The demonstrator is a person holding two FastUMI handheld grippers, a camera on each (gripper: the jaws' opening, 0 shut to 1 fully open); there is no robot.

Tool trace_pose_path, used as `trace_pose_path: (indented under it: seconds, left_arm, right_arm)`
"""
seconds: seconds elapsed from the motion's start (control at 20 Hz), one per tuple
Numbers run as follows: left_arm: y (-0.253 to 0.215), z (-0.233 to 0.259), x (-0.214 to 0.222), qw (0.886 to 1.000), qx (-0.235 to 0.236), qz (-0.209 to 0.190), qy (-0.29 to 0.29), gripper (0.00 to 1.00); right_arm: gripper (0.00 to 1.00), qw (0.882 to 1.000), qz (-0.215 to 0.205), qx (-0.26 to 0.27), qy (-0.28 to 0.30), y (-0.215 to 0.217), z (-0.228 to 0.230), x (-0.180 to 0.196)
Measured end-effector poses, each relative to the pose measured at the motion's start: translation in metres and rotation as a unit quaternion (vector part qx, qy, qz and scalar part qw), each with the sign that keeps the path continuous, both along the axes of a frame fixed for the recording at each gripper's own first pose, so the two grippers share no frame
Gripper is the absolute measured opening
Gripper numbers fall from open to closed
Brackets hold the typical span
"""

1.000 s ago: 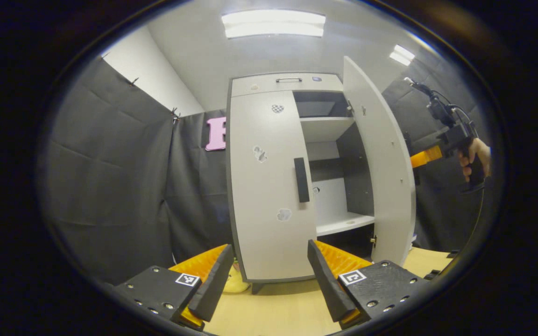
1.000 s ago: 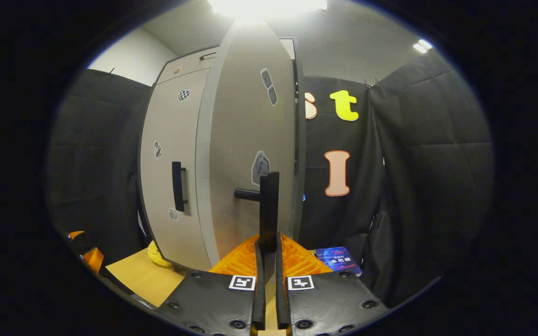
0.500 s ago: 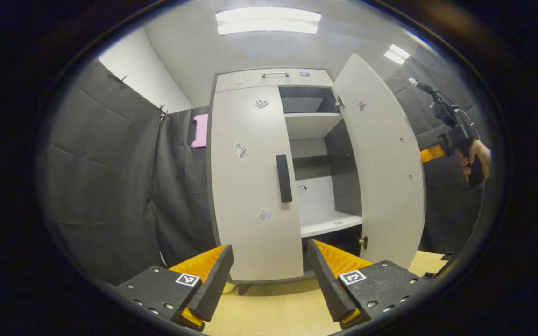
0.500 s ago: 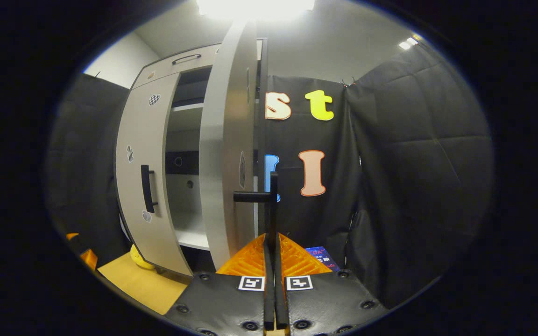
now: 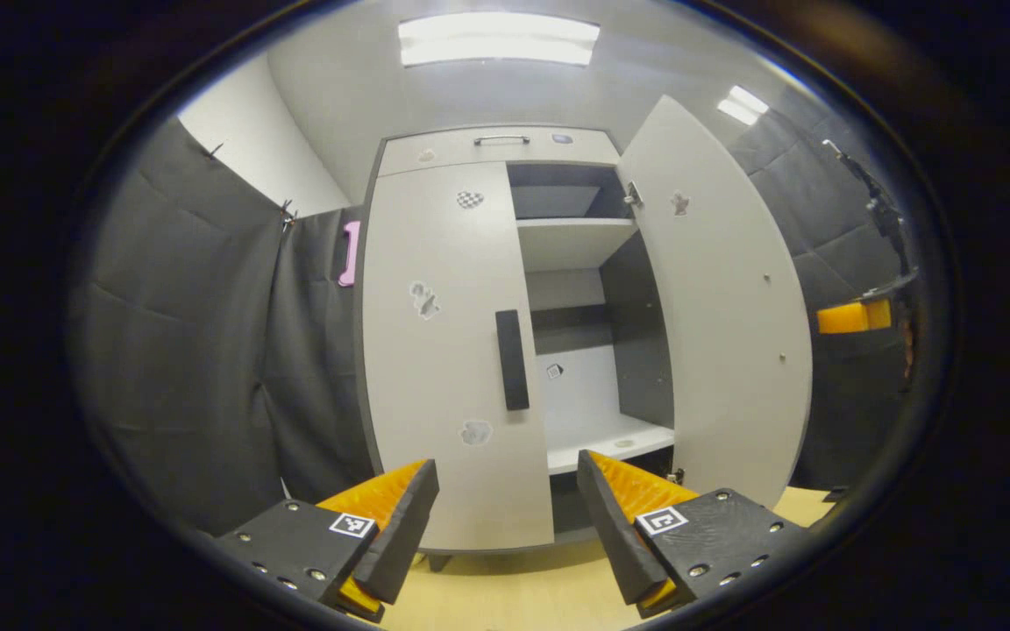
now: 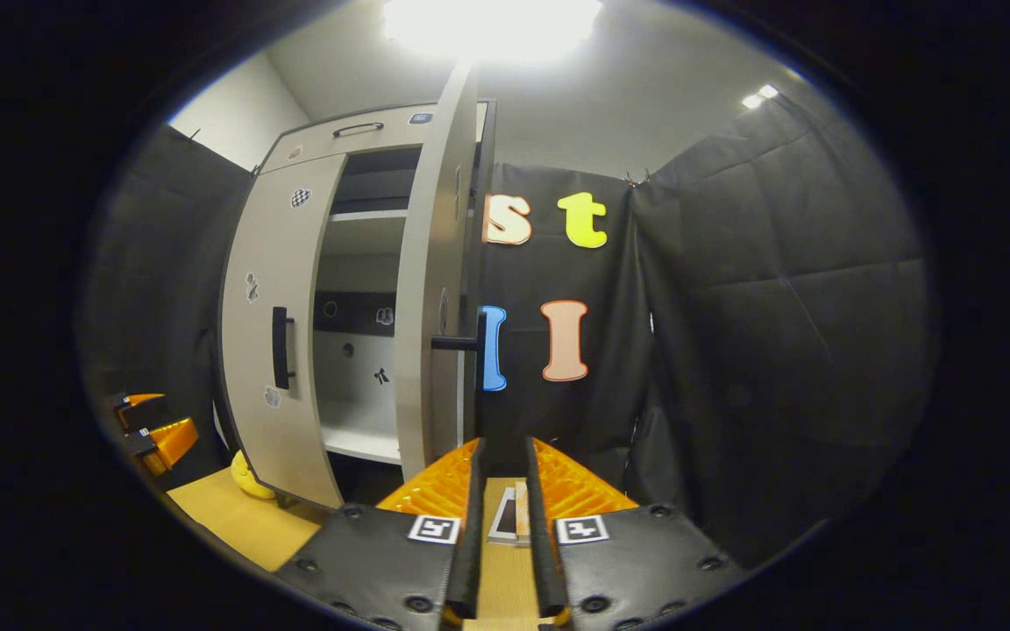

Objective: Open the right door of the double-door shoe cabinet with the right hand, and open the left door with the left hand.

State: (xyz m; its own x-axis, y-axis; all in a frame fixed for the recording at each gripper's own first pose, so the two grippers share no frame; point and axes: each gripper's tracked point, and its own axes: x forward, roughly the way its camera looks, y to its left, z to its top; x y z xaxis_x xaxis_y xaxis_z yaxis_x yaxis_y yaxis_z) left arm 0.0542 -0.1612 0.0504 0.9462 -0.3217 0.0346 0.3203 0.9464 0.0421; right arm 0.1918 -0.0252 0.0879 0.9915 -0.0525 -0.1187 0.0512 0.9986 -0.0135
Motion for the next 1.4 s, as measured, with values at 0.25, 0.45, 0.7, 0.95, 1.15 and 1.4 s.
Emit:
trace_pose_path:
  seconds: [0.25, 0.45, 0.7, 0.95, 1.15, 1.4]
  left_arm:
    - [-0.022, 0.011, 0.024, 1.0, -0.021, -0.019, 0.0, 0.92]
    - [-0.031, 0.025, 0.053, 1.0, -0.023, -0.018, -0.009, 0.93]
    - [-0.041, 0.053, 0.091, 0.999, -0.042, -0.023, -0.021, 0.92]
    - [-0.051, 0.061, 0.131, 0.999, -0.034, -0.017, -0.016, 0.92]
    - [-0.062, 0.056, 0.164, 0.999, -0.033, -0.016, -0.001, 0.91]
    - [-0.068, 0.045, 0.198, 1.0, -0.024, -0.003, 0.013, 0.93]
  right_arm:
    - [0.87, 0.999, -0.036, -0.011, 0.015, -0.018, -0.011, -0.018]
    - [0.97, 0.998, -0.059, -0.021, 0.008, -0.029, -0.008, -0.024]
    - [0.94, 0.996, -0.084, -0.005, -0.004, -0.038, -0.008, -0.032]
    - [0.97, 0.993, -0.114, 0.004, 0.012, -0.05, -0.017, -0.045]
    - [0.94, 0.99, -0.132, 0.011, 0.037, -0.054, -0.025, -0.054]
    - [0.94, 0.99, -0.135, 0.006, 0.05, -0.053, -0.029, -0.06]
